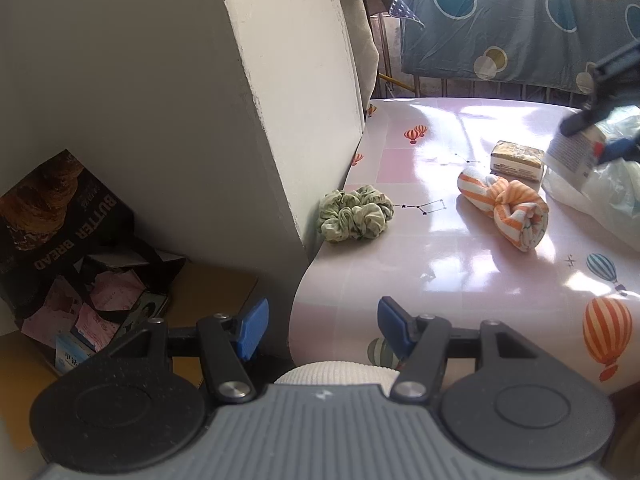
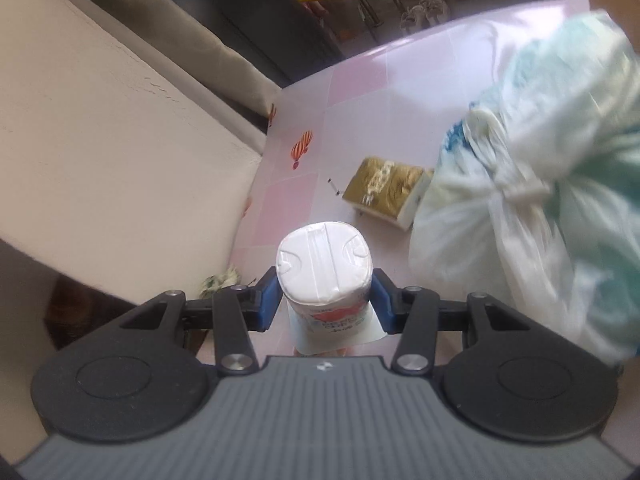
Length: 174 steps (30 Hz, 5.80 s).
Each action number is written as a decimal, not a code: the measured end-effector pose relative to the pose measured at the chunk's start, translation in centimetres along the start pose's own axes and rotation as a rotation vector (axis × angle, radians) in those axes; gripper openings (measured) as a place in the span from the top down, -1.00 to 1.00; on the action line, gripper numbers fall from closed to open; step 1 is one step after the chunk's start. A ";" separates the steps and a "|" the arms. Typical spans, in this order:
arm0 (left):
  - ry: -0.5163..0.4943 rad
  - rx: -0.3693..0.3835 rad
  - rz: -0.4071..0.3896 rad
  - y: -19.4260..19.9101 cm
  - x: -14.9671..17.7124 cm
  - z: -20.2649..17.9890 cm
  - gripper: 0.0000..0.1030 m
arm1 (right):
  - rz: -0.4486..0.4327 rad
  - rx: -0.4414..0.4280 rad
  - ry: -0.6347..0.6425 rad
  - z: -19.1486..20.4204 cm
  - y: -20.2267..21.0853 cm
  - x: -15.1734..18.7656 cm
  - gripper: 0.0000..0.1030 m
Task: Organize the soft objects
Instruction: 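Lift the yogurt cup with the right tool and turn it upright, then carry the yogurt cup with the right tool into the box and release, then move the right tool back to the orange-striped knotted cloth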
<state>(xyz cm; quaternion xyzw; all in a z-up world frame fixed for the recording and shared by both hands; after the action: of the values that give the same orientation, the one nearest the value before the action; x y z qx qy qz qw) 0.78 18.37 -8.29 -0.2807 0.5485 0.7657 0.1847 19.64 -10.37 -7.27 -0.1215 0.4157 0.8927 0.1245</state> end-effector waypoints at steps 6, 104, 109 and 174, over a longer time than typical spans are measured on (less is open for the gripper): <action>-0.015 0.004 -0.007 0.4 -0.1 -0.6 -0.20 | 0.099 -0.139 -0.171 -2.3 0.0 4.8 0.10; -0.308 0.553 -0.065 -1.2 -5.9 -21.6 0.04 | -0.201 -0.176 -0.237 -7.5 4.3 6.3 0.44; -0.309 0.541 -0.113 1.5 -6.9 -21.0 0.04 | -0.229 -0.211 -0.219 -6.0 6.5 6.1 0.44; -0.338 0.521 -0.001 5.2 -11.9 -26.3 0.02 | 0.109 0.052 -0.439 -27.4 15.7 -0.1 0.09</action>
<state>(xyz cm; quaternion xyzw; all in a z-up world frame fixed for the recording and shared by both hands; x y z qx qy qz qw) 12.87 -7.89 -3.28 -0.0927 0.6876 0.6349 0.3397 17.76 -41.36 -13.22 0.1014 0.4076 0.8921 0.1665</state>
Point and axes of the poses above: each gripper's, at about its wrist camera, not at the fingertips, and y roughly against the way its jaws point, z to its left, x to its underside, the point moved 6 cm from there along -y, roughly the way its jaws point, and after that the axes turned 4 degrees about z, right-handed, at the moved point
